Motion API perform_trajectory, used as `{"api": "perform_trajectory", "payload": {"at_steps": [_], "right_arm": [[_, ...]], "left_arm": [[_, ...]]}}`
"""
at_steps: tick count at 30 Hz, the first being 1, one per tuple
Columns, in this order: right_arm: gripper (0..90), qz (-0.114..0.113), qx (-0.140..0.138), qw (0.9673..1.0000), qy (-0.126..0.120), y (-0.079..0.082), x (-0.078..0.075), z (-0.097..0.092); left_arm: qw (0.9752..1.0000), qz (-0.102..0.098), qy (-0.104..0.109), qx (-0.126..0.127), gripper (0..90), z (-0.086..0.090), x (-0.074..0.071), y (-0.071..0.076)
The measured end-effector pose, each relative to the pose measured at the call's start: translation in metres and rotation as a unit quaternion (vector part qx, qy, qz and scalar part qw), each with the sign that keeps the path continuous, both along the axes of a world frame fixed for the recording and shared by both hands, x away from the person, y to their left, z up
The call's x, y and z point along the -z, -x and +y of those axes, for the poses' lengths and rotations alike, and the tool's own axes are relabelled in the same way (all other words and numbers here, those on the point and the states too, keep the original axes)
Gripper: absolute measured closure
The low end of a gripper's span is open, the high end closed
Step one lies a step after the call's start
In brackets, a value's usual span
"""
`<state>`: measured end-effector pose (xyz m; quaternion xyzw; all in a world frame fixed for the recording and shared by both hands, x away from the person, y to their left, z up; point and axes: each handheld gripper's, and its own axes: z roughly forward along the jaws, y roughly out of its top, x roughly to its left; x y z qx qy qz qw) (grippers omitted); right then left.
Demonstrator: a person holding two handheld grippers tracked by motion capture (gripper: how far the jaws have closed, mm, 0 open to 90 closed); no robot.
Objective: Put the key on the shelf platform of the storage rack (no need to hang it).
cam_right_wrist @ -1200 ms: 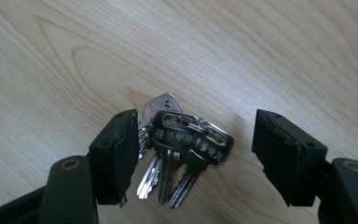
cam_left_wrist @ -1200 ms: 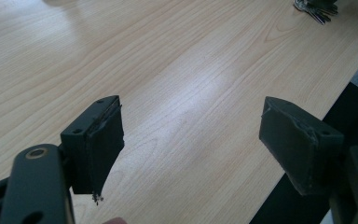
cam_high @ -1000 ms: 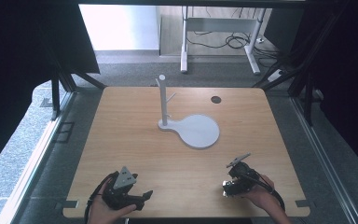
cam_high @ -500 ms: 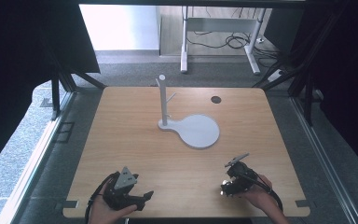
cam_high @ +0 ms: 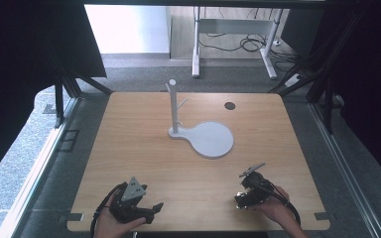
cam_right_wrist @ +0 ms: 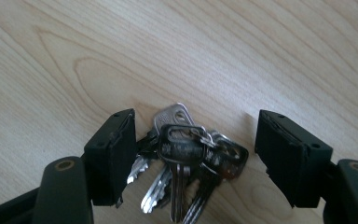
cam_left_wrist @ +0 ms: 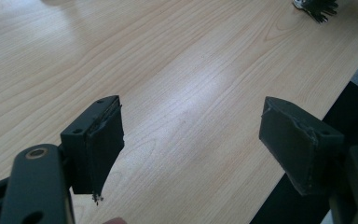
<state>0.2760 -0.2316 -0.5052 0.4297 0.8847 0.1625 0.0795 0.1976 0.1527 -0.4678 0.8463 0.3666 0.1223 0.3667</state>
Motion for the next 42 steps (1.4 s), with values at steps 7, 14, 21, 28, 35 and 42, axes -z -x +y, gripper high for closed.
{"api": "perform_trajectory", "payload": {"at_steps": [7,14,21,28,35,42], "right_arm": [[35.0,0.015,0.012,0.9998,-0.009,0.001,-0.001,-0.008],[43.5,0.029,0.019,0.9992,-0.021,0.000,-0.002,-0.013],[52.1,0.040,0.018,0.9985,-0.032,-0.001,-0.003,-0.016],[61.4,0.037,0.010,0.9989,-0.028,-0.003,-0.006,-0.016],[72.1,0.035,0.000,0.9989,-0.031,-0.005,-0.010,-0.017],[75.9,0.034,-0.003,0.9988,-0.036,-0.007,-0.012,-0.017]], "left_arm": [[1.0000,-0.001,0.000,0.000,22.2,0.000,-0.001,0.000],[1.0000,-0.002,0.000,0.000,22.3,0.001,-0.001,0.000],[1.0000,-0.002,0.000,-0.002,22.2,0.001,-0.001,0.000],[1.0000,-0.002,0.000,-0.001,22.2,0.001,-0.001,0.000],[1.0000,-0.002,0.001,-0.002,22.2,0.002,-0.001,0.000],[1.0000,-0.003,0.002,-0.003,22.2,0.003,-0.001,0.000]]}}
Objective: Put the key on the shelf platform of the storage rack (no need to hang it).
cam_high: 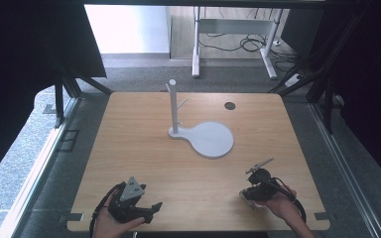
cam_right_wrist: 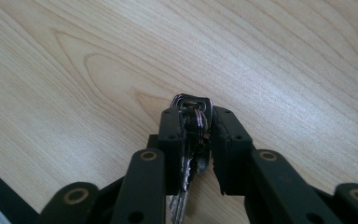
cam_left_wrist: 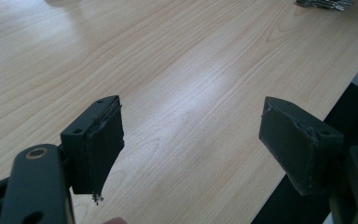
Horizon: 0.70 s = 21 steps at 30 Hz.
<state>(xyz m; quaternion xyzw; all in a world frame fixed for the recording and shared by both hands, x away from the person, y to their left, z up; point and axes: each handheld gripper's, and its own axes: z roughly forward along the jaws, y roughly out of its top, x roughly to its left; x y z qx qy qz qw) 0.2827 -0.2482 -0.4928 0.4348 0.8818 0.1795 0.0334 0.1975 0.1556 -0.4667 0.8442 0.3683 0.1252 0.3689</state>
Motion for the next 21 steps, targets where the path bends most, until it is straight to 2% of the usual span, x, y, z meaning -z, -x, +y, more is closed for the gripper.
{"api": "perform_trajectory", "payload": {"at_steps": [5,8,10,13,16,21], "right_arm": [[76.8,0.005,-0.004,1.0000,-0.003,0.000,-0.002,0.000],[82.3,0.003,-0.005,0.9998,-0.019,0.000,-0.006,-0.002],[82.5,-0.004,-0.005,1.0000,-0.006,0.000,-0.008,-0.001],[82.8,-0.002,-0.007,1.0000,-0.007,0.001,-0.008,-0.002],[87.1,-0.004,-0.011,0.9998,-0.016,0.001,-0.010,-0.002],[87.5,-0.004,-0.015,0.9998,-0.012,0.002,-0.014,-0.002]], "left_arm": [[1.0000,-0.001,0.000,0.001,22.2,0.000,0.000,0.000],[1.0000,-0.002,-0.001,0.000,22.2,0.001,-0.001,0.000],[1.0000,-0.002,0.000,0.001,22.2,0.000,-0.001,0.000],[1.0000,-0.002,0.000,0.001,22.2,0.001,-0.001,0.000],[1.0000,-0.002,0.000,0.000,22.2,0.001,-0.001,0.000],[1.0000,-0.002,-0.001,0.001,22.2,0.001,-0.001,0.000]]}}
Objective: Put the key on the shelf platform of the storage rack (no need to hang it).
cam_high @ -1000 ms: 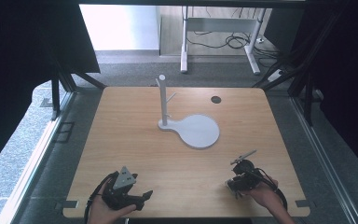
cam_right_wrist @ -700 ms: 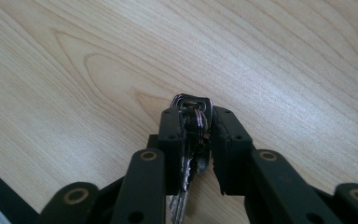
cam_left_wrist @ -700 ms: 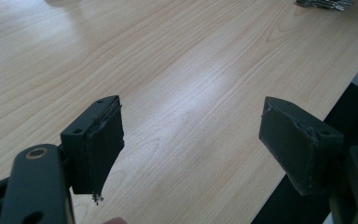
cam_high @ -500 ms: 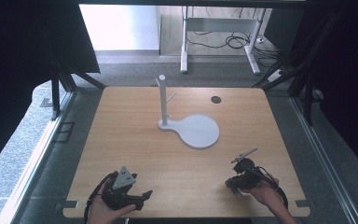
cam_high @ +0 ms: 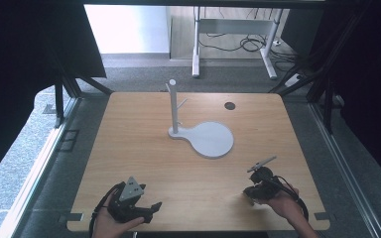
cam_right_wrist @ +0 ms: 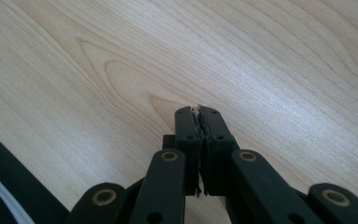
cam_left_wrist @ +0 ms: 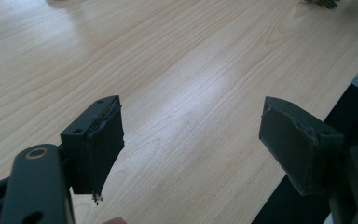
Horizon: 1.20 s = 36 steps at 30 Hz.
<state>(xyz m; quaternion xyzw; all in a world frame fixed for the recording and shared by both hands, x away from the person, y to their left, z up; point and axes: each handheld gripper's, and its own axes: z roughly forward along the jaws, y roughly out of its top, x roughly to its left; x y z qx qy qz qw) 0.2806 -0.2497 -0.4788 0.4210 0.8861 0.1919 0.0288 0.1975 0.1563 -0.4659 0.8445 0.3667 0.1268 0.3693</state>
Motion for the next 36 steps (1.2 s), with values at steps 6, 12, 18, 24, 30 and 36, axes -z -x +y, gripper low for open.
{"api": "perform_trajectory", "payload": {"at_steps": [6,12,18,24,30,36], "right_arm": [[87.8,-0.010,0.000,1.0000,-0.002,0.001,-0.004,-0.001],[88.1,-0.028,-0.004,0.9996,-0.007,0.004,-0.022,-0.003],[88.1,-0.042,-0.006,0.9991,-0.008,0.005,-0.038,-0.006],[88.1,-0.047,-0.007,0.9988,-0.005,0.003,-0.047,-0.008],[88.2,-0.053,-0.013,0.9985,-0.003,-0.001,-0.055,-0.008],[88.2,-0.057,-0.013,0.9983,-0.003,-0.005,-0.061,-0.007]], "left_arm": [[1.0000,-0.001,0.000,-0.002,22.2,0.001,-0.001,0.000],[1.0000,-0.001,0.002,-0.001,22.2,0.000,0.000,0.000],[1.0000,0.000,0.002,-0.003,22.3,0.000,-0.001,0.000],[1.0000,0.000,0.002,-0.002,22.2,0.000,-0.001,0.000],[1.0000,-0.001,0.002,-0.003,22.3,0.001,-0.001,0.000],[1.0000,0.000,0.003,-0.003,22.3,0.001,-0.001,0.000]]}}
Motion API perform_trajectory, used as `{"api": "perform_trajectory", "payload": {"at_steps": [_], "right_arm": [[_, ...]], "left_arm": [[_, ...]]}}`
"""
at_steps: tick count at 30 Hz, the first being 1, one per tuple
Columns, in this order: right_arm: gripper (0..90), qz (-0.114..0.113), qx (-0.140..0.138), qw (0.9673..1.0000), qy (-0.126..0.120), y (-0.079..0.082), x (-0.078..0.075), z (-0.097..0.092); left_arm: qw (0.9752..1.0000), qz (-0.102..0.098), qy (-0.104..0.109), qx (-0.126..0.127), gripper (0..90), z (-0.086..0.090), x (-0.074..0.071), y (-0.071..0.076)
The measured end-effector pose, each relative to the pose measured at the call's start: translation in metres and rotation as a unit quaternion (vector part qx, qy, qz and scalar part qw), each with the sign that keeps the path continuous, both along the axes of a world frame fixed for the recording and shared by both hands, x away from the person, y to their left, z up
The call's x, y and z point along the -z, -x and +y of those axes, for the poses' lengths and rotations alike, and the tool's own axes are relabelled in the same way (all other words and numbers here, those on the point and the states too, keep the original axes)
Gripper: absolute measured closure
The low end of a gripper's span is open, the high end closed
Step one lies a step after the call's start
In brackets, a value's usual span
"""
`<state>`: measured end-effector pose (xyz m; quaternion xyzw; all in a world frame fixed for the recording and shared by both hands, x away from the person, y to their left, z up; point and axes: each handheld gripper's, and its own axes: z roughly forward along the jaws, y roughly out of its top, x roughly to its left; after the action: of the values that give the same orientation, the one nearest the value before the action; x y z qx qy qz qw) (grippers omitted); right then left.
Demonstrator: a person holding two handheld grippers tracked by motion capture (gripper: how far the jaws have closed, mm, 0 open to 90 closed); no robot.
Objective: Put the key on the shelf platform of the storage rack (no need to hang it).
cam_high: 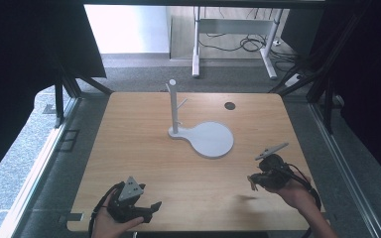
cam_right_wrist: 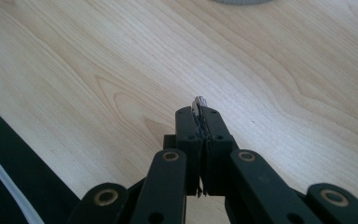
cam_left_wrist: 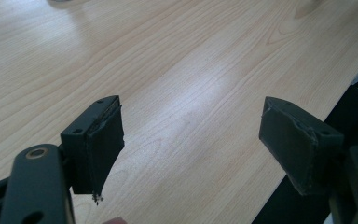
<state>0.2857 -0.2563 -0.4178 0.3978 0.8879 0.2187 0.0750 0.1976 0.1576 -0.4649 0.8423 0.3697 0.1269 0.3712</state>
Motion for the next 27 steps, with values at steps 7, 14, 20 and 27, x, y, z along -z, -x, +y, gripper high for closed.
{"api": "perform_trajectory", "payload": {"at_steps": [7,14,20,27], "right_arm": [[88.2,-0.002,-0.002,1.0000,-0.001,-0.005,-0.007,0.001],[88.2,-0.005,-0.004,1.0000,-0.002,-0.009,-0.013,0.002],[88.2,-0.004,-0.005,1.0000,-0.003,-0.014,-0.016,0.004],[88.2,0.001,-0.011,0.9999,-0.002,-0.022,-0.019,0.009]], "left_arm": [[1.0000,-0.001,0.000,0.000,22.3,0.001,-0.001,0.000],[1.0000,0.000,0.000,0.000,22.3,0.001,-0.001,0.000],[1.0000,-0.001,0.001,-0.001,22.3,0.001,-0.001,0.000],[1.0000,-0.001,0.001,-0.003,22.3,0.002,-0.001,0.000]]}}
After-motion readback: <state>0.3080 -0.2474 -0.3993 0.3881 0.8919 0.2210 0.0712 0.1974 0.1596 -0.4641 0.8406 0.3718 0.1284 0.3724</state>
